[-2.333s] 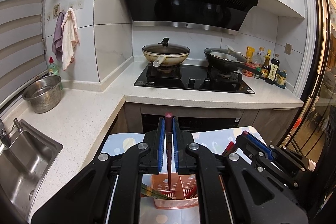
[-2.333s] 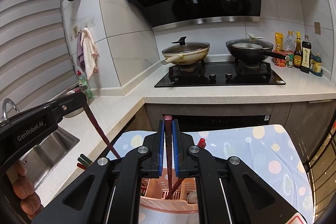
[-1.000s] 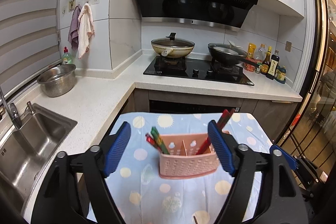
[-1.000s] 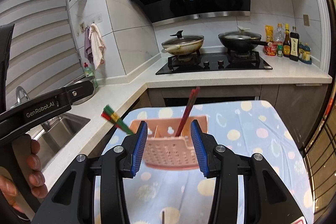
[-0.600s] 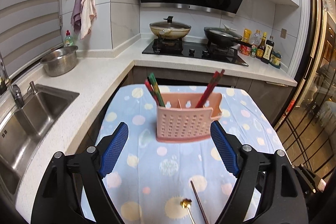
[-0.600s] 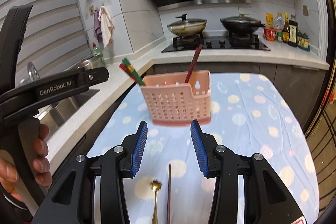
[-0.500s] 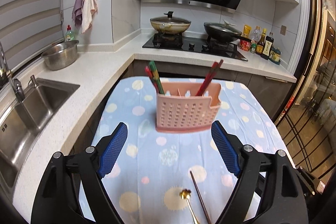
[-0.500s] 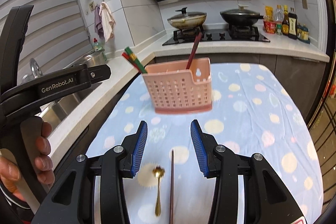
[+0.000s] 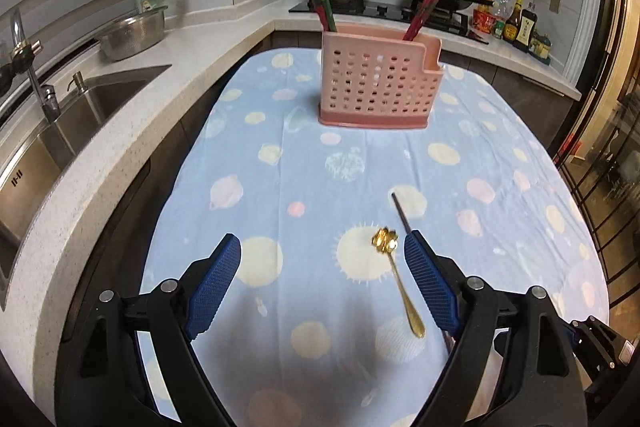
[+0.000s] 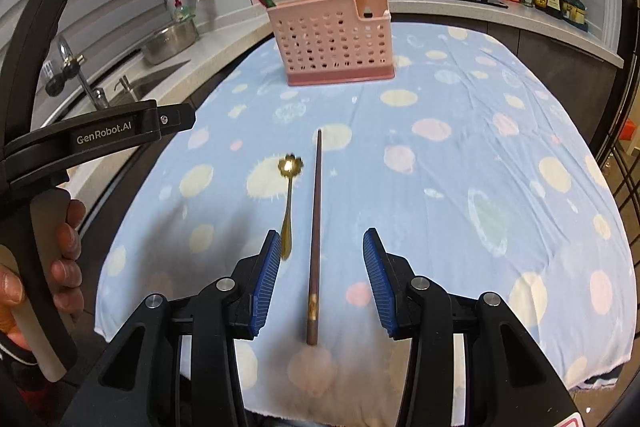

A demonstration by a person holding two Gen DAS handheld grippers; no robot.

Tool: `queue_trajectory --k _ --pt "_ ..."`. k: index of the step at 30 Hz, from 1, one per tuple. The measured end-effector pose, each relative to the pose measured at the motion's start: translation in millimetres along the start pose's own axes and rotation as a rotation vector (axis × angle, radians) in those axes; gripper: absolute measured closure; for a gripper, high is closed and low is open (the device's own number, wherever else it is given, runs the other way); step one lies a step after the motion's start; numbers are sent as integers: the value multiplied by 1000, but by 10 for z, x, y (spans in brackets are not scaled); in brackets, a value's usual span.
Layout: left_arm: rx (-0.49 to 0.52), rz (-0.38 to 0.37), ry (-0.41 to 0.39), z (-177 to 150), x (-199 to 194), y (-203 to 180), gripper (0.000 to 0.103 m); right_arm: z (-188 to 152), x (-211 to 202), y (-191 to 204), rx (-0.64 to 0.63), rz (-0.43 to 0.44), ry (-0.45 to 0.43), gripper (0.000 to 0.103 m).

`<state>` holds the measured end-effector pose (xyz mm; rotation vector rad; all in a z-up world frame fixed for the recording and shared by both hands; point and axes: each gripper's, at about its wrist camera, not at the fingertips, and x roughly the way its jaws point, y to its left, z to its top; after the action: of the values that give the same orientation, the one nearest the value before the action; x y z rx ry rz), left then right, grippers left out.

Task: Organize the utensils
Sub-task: 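Withdraw both tools from the holder back over the table, then grasp the last dark chopstick with the right tool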

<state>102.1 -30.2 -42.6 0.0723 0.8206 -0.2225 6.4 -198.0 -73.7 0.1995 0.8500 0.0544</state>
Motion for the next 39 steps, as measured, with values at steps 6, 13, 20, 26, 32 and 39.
queue_trajectory --k 6,13,20,26,32,39 --pt "4 32 68 -399 141 42 23 -372 151 65 -44 -3 73 61" --pt "-17 44 139 -732 252 132 23 -555 261 91 -65 -5 110 64" --pt "-6 35 168 -844 298 88 23 -581 309 106 -87 -24 110 78" --pt "8 11 176 -841 317 14 23 -580 323 83 -86 -38 104 96" --pt "27 -33 187 -843 332 -107 22 -560 285 -43 -38 -41 90 96" --pt "60 -87 189 -796 421 -354 18 -561 229 -142 -3 -51 73 96"
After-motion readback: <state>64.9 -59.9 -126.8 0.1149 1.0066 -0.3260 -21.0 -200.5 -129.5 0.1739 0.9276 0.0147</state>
